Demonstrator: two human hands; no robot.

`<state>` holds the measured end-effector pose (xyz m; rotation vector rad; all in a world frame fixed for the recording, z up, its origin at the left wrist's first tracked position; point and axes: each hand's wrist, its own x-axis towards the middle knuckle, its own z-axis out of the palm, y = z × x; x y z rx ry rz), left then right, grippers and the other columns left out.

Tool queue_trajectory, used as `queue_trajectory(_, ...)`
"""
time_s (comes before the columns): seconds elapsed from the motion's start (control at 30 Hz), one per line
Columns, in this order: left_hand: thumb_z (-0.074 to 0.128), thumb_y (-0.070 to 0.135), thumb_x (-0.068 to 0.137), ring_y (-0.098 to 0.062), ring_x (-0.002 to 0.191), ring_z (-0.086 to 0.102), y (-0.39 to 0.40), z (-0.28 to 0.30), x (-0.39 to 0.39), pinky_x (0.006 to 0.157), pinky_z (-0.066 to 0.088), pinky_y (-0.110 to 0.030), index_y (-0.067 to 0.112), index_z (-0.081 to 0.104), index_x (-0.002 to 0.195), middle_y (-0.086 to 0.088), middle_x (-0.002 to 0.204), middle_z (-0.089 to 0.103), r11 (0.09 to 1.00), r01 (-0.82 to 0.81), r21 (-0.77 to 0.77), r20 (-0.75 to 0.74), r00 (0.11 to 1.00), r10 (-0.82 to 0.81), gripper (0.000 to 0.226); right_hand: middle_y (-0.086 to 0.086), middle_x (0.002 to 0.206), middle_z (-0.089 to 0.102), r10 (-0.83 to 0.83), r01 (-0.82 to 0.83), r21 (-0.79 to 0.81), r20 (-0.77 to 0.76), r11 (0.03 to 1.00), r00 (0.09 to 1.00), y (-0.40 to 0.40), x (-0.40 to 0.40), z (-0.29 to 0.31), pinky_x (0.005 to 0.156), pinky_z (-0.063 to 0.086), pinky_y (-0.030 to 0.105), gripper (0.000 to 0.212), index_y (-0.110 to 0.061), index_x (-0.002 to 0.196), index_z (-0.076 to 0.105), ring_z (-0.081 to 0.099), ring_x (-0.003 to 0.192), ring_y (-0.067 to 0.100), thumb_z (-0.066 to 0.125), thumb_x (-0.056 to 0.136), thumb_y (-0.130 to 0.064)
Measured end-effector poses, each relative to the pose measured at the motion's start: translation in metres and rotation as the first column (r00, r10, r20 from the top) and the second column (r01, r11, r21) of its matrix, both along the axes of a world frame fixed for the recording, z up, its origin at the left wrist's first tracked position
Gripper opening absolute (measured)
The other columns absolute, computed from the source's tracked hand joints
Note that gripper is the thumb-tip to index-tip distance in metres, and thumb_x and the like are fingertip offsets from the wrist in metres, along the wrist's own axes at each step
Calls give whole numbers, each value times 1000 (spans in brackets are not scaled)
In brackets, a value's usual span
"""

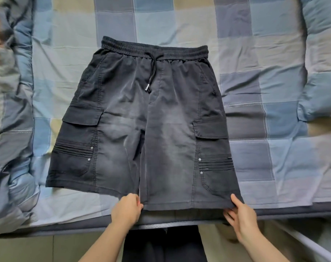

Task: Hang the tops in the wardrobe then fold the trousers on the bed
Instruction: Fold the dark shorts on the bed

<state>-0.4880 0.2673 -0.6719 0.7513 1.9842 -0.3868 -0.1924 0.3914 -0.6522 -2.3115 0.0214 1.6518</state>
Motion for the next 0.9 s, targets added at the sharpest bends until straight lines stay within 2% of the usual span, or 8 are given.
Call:
queue_trajectory(0.13,49,28,96,-29,108,61,-12,3,12,84,48,-36,16,56,100,-7,114,66,1000,-1,6,-19,1000,1,15,9,91,67,240,-230,-351,-17,908,971,-6,6,-5,75,45,34,20,-9,92,61,62,83,26,45,98,-20)
queue_trajectory(0.27,50,21,95,-31,97,59,-1,11,15,77,48,-43,16,42,93,-7,106,54,974,-64,218,-122,988,93,9,25,73,57,722,-688,-239,351,685,596,33,10,-14,65,37,34,24,-8,67,53,55,74,39,48,90,-4)
queue_trajectory(0.37,60,23,91,-28,100,57,26,17,19,82,47,-43,15,47,107,-4,109,52,909,-137,393,-82,980,183,21,13,84,59,707,-740,-68,363,669,606,80,-6,-17,78,41,36,11,-5,86,61,54,85,30,55,91,-12)
queue_trajectory(0.47,61,21,91,-27,106,56,67,15,10,84,47,-42,14,50,116,-4,113,56,809,-244,534,-21,953,301,27,13,105,65,738,-814,49,391,579,549,133,-31,-31,88,43,35,21,-4,105,62,59,101,30,59,90,-20)
queue_trajectory(0.6,72,14,80,-36,100,54,135,6,-15,84,46,-48,4,56,119,-12,111,59,691,90,717,-235,965,117,43,7,89,62,670,-800,249,443,546,595,220,-84,-44,79,45,32,21,-5,97,67,57,86,22,61,89,-24)
queue_trajectory(0.67,78,26,76,-34,108,52,165,-1,-28,88,41,-45,9,55,126,-8,121,58,659,220,719,-294,956,2,57,5,69,54,633,-752,324,407,575,659,258,-108,-48,63,40,32,24,-12,70,62,48,73,20,61,89,-28)
queue_trajectory(0.8,67,51,83,-30,137,28,197,-25,-36,111,26,-45,21,37,147,-1,155,31,776,276,568,-203,960,-193,76,5,94,66,535,-723,410,489,557,689,318,-139,-60,83,46,33,25,-9,95,68,56,89,20,60,87,-32)
queue_trajectory(0.9,59,59,85,-36,139,27,213,-31,-24,111,22,-50,26,35,149,-3,157,29,753,443,487,-337,890,-306,76,4,73,55,578,-688,452,376,567,724,353,-165,-61,62,41,31,26,-15,73,57,48,66,17,65,84,-38)
